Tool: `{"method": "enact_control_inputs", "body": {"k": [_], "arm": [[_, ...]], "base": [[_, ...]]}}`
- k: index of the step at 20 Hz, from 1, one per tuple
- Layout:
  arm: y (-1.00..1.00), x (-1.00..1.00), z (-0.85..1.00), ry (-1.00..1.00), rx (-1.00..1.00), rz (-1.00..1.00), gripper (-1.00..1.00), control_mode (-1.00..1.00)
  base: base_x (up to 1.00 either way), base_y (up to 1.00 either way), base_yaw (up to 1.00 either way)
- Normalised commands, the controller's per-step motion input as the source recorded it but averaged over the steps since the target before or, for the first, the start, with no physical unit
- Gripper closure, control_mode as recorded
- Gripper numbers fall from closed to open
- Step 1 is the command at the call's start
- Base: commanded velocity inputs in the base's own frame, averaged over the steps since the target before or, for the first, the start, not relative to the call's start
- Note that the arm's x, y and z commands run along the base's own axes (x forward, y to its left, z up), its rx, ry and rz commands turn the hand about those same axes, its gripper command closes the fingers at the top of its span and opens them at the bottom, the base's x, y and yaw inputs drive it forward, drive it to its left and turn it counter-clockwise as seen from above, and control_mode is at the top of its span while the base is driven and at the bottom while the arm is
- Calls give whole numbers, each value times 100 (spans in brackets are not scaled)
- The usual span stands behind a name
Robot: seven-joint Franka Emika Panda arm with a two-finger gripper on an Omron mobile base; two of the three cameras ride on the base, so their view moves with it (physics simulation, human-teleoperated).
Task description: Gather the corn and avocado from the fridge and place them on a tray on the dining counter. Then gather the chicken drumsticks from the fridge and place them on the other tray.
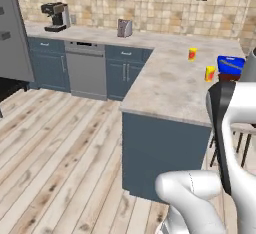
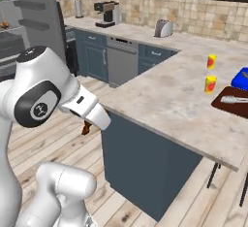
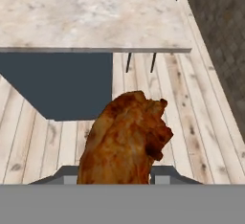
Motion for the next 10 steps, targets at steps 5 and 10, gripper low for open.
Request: {"method": "enact_control_inputs", "body": {"k": [5,10], "arm": [[0,0,0,0,0,0,100,100],[0,0,0,0,0,0,100,100]], "base": [[4,-93,0],[24,-92,0]]}}
